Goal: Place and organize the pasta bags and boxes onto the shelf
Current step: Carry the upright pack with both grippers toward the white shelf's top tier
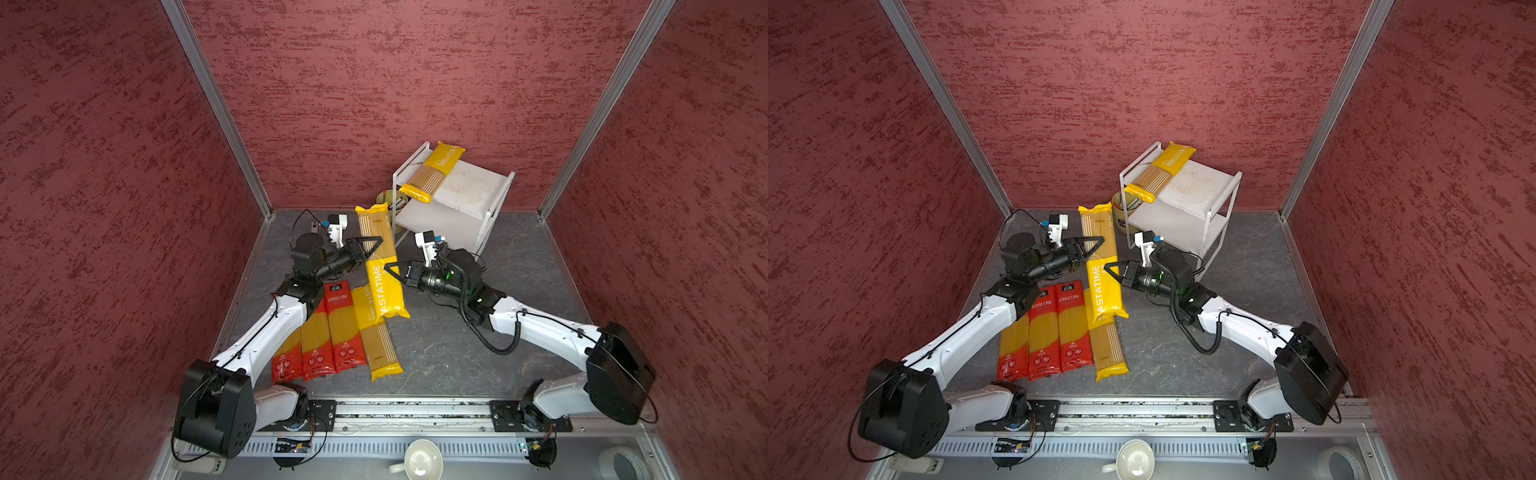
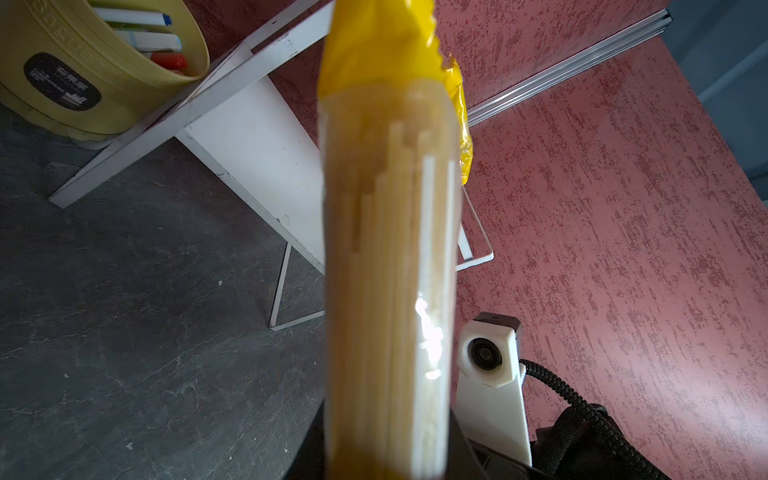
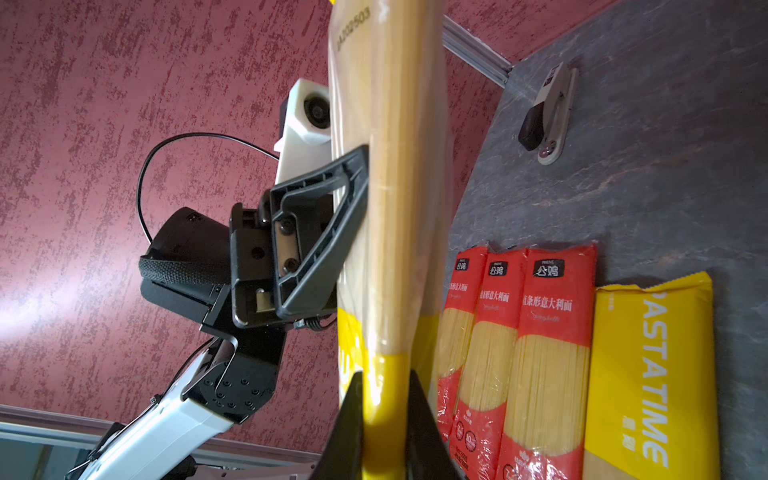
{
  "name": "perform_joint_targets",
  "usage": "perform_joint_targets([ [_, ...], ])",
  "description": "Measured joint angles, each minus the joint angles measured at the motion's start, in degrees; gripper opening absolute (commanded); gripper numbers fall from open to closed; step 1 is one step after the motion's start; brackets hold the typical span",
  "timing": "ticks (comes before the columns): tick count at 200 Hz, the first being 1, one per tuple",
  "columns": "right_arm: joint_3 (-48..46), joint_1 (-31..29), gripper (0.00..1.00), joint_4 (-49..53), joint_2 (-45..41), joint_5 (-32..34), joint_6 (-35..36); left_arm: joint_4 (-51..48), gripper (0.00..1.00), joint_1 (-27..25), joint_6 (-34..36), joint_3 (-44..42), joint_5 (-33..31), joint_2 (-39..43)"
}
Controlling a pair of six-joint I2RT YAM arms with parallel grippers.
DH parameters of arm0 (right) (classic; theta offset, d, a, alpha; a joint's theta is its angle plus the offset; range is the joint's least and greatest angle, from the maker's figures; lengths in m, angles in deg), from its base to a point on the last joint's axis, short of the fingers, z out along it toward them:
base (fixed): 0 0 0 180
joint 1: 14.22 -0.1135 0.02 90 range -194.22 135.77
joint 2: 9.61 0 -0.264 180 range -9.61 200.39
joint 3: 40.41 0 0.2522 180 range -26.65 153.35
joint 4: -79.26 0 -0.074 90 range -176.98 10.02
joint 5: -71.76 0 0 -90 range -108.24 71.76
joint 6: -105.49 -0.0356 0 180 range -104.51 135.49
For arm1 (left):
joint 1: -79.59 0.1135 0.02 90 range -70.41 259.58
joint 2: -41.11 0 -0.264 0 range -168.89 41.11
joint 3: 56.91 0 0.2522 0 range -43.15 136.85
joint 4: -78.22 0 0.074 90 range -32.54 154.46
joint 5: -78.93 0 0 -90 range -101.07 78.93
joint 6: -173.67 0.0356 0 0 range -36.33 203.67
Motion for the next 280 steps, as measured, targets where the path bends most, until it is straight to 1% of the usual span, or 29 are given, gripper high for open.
perform_joint_targets([
  [22, 0.0, 0.1, 0.21, -0.5, 0.0, 0.2, 0.0, -0.1, 0.10, 0.0, 0.0, 1.0, 0.3, -0.4],
  [43, 0.0, 0.3, 0.43, -1.1, 0.0, 0.0, 0.4, -1.0, 0.06, 0.0, -0.4, 2.7, 0.8, -0.4],
  [53, 0.0, 0.3, 0.50, -1.7, 0.0, -0.6, 1.0, -1.5, 0.04, -0.2, -0.4, 3.7, 1.3, -0.5],
  [68, 0.0, 0.5, 0.55, -2.6, 0.0, -1.9, 1.7, -2.4, 0.04, -0.2, -0.6, 5.0, 2.0, -0.5],
  [89, 0.0, 0.8, 0.56, -3.9, 0.3, -4.6, 2.1, -3.3, 0.04, -0.7, -1.2, 6.8, 3.2, -0.6],
  [100, 0.0, 0.9, 0.53, -4.7, 0.8, -6.2, 2.2, -3.4, 0.05, -1.2, -1.5, 7.7, 3.9, -0.9],
  [120, 0.9, 1.0, 0.34, -7.3, 2.6, -9.2, 1.7, -3.6, 0.09, -1.8, -1.4, 9.0, 5.2, -1.9],
  [142, 1.0, 1.5, 0.19, -9.3, 3.0, -10.2, -0.3, -3.6, 0.15, -1.5, -0.8, 10.4, 6.1, -3.2],
  [154, 1.0, 1.8, 0.14, -10.3, 3.1, -10.5, -1.3, -3.9, 0.19, -1.2, -0.2, 11.1, 6.8, -3.4],
  [165, 1.0, 1.7, 0.10, -11.0, 3.0, -10.5, -1.6, -4.1, 0.26, -0.9, -0.2, 11.5, 7.2, -3.4],
  [179, 1.0, 1.7, 0.07, -11.2, 3.0, -10.3, -1.4, -4.4, 0.35, -0.6, -1.1, 11.9, 7.7, -3.4],
  [184, 1.0, 1.7, 0.06, -11.2, 3.0, -10.2, -1.2, -4.4, 0.41, -0.4, -1.6, 12.0, 7.9, -3.4],
  [200, 1.0, 1.6, 0.04, -11.1, 3.0, -9.8, -1.0, -4.3, 0.55, 0.2, -3.7, 12.2, 8.4, -3.4],
  [210, 1.0, 1.5, 0.03, -10.7, 3.0, -9.4, -0.9, -3.8, 0.62, 0.6, -4.1, 12.2, 8.4, -3.3],
  [234, 1.0, 1.5, 0.02, -9.2, 2.8, -8.3, -0.7, -2.9, 0.72, 1.5, -5.7, 10.9, 8.5, -1.9],
  [254, 1.2, 1.5, 0.02, -7.3, 2.2, -6.8, -0.1, -2.6, 0.79, 1.7, -5.6, 7.5, 7.9, 1.7],
  [266, 2.1, 1.6, 0.02, -5.5, 1.8, -5.2, 0.5, -2.9, 0.84, 1.2, -4.6, 5.2, 6.8, 4.4],
  [280, 3.6, 1.8, 0.02, -3.8, 1.4, -2.8, 1.0, -4.1, 0.87, -0.6, -2.9, 2.7, 5.2, 7.9],
])
